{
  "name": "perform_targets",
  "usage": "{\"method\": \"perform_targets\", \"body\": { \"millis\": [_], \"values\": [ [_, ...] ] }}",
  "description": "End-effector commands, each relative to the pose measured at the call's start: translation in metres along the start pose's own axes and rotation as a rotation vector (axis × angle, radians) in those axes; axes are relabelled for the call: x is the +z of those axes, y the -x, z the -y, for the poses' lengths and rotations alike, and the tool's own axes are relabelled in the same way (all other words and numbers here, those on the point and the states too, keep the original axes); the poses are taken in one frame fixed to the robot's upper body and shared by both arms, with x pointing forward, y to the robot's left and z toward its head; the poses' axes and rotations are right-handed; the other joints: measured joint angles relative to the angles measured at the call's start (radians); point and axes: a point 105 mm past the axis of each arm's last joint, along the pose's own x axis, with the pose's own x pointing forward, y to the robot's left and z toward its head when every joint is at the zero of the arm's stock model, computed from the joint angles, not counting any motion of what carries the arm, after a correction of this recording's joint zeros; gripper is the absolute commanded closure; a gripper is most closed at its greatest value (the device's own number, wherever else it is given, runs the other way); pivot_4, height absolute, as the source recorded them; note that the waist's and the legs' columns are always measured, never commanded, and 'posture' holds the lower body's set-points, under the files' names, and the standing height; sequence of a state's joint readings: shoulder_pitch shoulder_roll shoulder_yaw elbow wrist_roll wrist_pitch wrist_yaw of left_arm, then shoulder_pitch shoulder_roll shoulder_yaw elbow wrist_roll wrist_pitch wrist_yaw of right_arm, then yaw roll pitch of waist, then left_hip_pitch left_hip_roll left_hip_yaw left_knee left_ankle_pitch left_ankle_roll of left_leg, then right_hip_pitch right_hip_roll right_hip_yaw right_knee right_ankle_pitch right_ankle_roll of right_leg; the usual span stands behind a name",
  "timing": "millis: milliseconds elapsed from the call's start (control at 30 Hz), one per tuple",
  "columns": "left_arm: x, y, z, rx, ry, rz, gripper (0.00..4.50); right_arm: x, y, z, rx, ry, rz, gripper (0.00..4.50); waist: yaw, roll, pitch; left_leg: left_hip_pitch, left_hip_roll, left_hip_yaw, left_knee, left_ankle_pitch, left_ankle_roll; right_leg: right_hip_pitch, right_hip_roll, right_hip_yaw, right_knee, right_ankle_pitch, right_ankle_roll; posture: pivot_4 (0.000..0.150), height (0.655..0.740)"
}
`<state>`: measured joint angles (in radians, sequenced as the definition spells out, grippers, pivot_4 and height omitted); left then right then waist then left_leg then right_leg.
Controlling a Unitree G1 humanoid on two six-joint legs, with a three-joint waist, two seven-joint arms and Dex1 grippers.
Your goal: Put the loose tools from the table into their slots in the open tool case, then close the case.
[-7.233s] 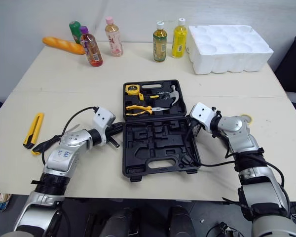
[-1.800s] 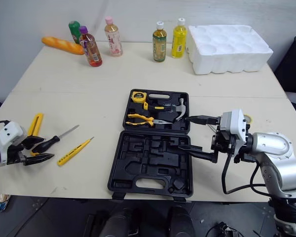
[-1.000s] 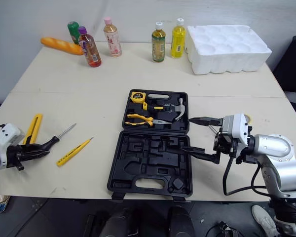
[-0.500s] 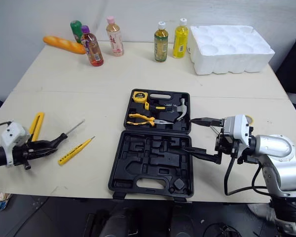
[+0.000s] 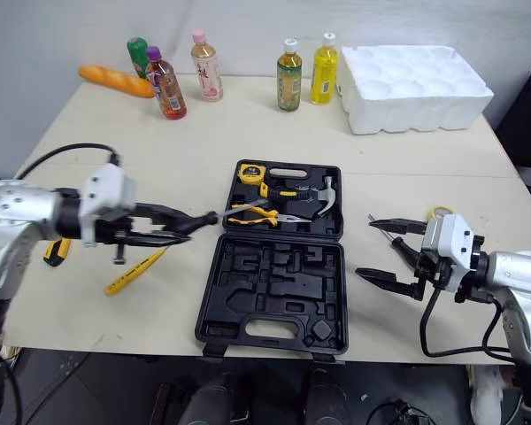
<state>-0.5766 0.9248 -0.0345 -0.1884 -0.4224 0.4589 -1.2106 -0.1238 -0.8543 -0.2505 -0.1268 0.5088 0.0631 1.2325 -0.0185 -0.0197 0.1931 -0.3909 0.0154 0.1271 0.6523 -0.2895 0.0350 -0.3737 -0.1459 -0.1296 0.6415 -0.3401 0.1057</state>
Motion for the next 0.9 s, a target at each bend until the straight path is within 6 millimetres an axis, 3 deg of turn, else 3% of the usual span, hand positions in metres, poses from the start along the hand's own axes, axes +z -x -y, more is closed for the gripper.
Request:
{"method": "perform_targets", "body": {
  "millis": [33,133,333,567,900],
  "values": [
    [0.014,-0.02,-0.001,-0.058,-0.07,-0.002,3.48,0.006,0.005,0.003,-0.02,0.043,-0.001,0.0,-0.003,0.0,0.0,0.0,0.0,0.0,0.0,0.0,0.0,0.0,0.0,0.0,0.0,0.0,0.0,0.15,0.74],
    [0.022,-0.057,-0.015,-0.06,-0.194,-0.094,3.48,0.001,0.005,-0.003,-0.006,0.004,-0.023,0.0,0.019,0.0,0.0,-0.001,0.0,-0.003,0.003,0.001,0.001,0.001,0.001,-0.001,0.0,0.0,0.0,0.15,0.74],
    [0.025,-0.089,-0.015,-0.117,-0.255,-0.23,3.48,0.0,0.006,-0.006,-0.025,-0.023,-0.017,0.0,0.024,0.0,0.0,-0.008,-0.001,-0.004,0.01,-0.003,0.004,0.0,0.001,-0.002,-0.001,0.001,0.001,0.15,0.74],
    [0.02,-0.102,-0.019,-0.107,-0.29,-0.307,3.48,0.001,0.005,-0.009,-0.034,-0.029,-0.024,0.0,0.027,0.0,0.0,-0.011,-0.001,-0.008,0.014,-0.002,0.004,-0.001,0.001,-0.003,0.001,0.001,0.001,0.15,0.74],
    [0.011,-0.101,-0.023,-0.082,-0.29,-0.385,3.48,-0.006,0.006,-0.011,-0.044,-0.037,-0.034,0.0,0.039,0.0,0.0,-0.012,-0.001,-0.008,0.014,-0.002,0.004,-0.001,0.001,-0.004,0.001,0.001,0.001,0.15,0.74]
  ]
}}
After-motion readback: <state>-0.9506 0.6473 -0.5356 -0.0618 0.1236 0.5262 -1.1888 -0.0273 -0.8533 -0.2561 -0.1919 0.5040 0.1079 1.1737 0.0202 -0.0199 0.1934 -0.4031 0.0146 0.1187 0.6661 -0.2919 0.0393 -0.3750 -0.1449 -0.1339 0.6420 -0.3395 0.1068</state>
